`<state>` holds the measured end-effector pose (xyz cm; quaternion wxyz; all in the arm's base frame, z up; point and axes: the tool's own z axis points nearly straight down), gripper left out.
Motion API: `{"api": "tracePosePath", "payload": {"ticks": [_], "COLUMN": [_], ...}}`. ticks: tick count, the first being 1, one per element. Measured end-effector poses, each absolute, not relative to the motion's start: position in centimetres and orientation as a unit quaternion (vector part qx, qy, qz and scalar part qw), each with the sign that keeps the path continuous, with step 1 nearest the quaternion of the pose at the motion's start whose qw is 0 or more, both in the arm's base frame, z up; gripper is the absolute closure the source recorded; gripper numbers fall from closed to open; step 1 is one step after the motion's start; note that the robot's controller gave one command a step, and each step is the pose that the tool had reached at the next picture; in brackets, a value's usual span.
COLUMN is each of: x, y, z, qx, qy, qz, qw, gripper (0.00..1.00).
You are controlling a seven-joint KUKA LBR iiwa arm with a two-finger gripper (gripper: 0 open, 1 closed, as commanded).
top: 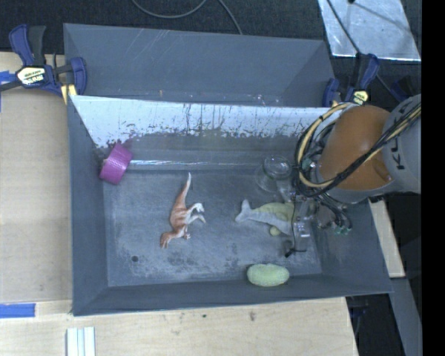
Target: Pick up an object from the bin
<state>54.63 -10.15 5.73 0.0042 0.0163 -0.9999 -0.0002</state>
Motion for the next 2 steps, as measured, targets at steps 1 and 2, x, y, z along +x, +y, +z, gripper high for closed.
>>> {"api": "tracePosePath", "payload": {"ticks": [1, 2], "x": [48.62, 48.62], "y": [-9.14, -9.14], "z": [7.79, 7.78], "qx": [0.27, 0.27], "qy": [-0.963, -0.963], "qz": [0.0, 0.0], "qw": [-0.001, -0.001], "gripper": [1.0, 1.0]}}
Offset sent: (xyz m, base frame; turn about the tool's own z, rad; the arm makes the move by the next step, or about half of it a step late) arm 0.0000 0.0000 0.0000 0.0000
